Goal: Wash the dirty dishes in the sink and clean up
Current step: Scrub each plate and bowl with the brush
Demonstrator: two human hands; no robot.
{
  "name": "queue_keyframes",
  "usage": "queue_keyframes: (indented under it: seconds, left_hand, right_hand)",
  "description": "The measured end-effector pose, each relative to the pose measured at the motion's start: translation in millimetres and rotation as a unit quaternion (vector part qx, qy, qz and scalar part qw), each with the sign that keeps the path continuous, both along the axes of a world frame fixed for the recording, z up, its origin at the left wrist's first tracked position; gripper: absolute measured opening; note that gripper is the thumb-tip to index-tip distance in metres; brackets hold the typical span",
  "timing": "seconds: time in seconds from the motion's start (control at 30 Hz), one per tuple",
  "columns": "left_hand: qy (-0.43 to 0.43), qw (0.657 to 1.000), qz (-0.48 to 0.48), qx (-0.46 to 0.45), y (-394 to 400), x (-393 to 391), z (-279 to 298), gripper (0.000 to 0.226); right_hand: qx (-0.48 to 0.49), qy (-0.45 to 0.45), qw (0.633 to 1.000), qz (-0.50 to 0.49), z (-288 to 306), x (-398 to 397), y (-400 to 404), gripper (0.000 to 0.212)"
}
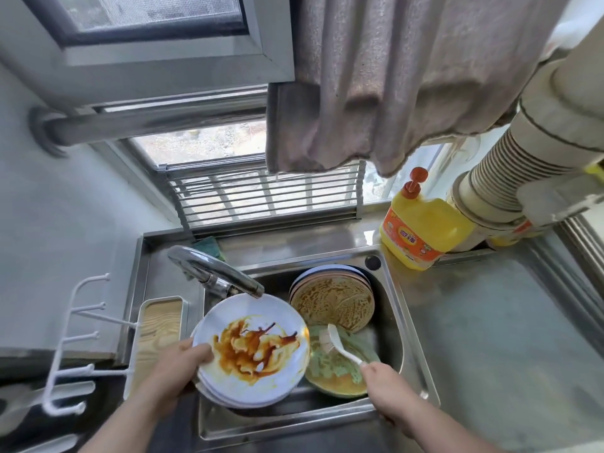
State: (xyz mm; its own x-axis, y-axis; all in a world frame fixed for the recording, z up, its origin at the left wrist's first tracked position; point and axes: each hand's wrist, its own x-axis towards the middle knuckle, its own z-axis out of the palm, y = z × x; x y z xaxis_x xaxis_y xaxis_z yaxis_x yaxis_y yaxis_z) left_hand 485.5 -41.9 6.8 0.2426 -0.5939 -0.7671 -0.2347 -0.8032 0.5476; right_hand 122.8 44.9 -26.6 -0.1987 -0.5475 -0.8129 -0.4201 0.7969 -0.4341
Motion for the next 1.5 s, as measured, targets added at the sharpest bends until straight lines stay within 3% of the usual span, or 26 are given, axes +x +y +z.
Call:
queue_keyframes:
  seconds: [0.13,0.2,0.33,0.5,0.6,0.7,0.77,0.9,1.13,1.5]
  left_hand:
    - [0.036,0.999,-0.016,0.005,1,-16,-3,0.009]
    - [0.043,0.999,-0.027,-0.005,1,-27,-6,0.01]
    - [0.033,0.998,-0.052,-0.013,3,-46,-37,0.038]
    - [0.041,0.998,-0.03,0.03,20,-79,-87,0.019]
    - [0.048,0.995,-0.031,0.085,27,-98,-114,0.026]
    - [-0.051,0.991,-0.08,0.091,25,-122,-125,0.032]
    - [-0.173,0.966,-0.168,0.098,19,-130,-123,0.042]
    - [-0.267,0.901,-0.312,0.14,2,-127,-110,0.063]
    - [-0.349,0.852,-0.369,0.129,-29,-129,-90,0.057]
    - [-0.458,0.744,-0.478,0.095,-38,-147,-72,0.051]
  right_hand:
    - [0.025,0.051,0.992,0.115,-12,8,3,0.044]
    - [0.041,0.026,0.998,0.051,-17,15,5,0.043]
    - [0.054,-0.009,0.99,-0.129,-5,6,3,0.041]
    - [0.067,0.015,0.992,-0.105,9,-20,10,0.041]
    - [0.054,0.031,0.995,-0.084,4,-27,17,0.045]
    - [0.028,0.046,0.997,-0.052,1,-32,21,0.044]
    - [0.02,0.052,0.998,-0.03,2,-32,23,0.043]
    - [0.02,0.031,0.999,-0.025,12,-31,19,0.043]
    - [0.003,0.007,0.999,-0.05,21,-32,6,0.04]
    - [0.013,0.003,1.0,-0.027,29,-42,12,0.04]
